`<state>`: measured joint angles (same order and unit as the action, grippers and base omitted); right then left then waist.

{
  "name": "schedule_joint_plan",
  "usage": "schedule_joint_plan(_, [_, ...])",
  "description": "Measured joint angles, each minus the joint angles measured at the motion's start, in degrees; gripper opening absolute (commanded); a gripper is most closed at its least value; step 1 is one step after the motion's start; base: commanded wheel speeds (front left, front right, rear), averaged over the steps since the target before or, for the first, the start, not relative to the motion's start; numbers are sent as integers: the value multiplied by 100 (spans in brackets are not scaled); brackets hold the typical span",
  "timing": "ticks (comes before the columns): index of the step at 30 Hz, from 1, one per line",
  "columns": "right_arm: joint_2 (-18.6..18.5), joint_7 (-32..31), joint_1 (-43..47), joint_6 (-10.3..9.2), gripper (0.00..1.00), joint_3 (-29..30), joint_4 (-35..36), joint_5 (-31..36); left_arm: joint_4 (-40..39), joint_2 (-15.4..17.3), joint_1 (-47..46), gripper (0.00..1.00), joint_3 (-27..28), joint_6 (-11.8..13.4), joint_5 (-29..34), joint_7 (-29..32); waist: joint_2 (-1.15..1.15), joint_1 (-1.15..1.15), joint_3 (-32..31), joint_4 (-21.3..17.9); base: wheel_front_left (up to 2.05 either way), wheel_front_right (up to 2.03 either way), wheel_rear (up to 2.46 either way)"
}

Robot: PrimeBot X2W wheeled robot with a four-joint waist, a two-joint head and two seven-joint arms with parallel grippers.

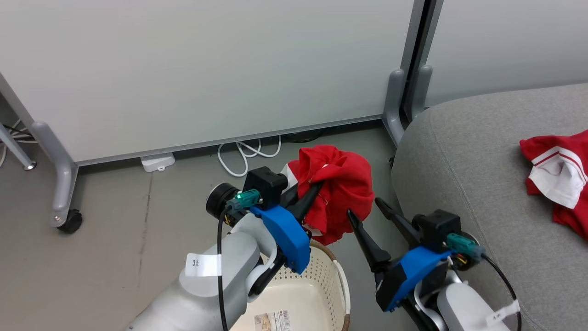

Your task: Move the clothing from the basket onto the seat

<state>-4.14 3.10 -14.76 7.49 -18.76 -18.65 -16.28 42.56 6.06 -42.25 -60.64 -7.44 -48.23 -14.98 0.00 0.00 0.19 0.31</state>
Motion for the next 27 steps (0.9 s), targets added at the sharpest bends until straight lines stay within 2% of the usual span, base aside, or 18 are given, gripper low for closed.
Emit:
schedule_joint_plan(12, [23, -96, -1024, 0, 100, -537, -1222, -92, -57, -47, 29, 0, -52, 0, 37, -1, 0, 0, 54, 104, 0, 0, 0])
schedule_joint_plan(27, [100, 272, -1983, 0, 100, -1237, -2617, -297, -105, -53, 40, 0, -237, 0, -62, -1, 0, 0, 52, 130, 0, 0, 0])
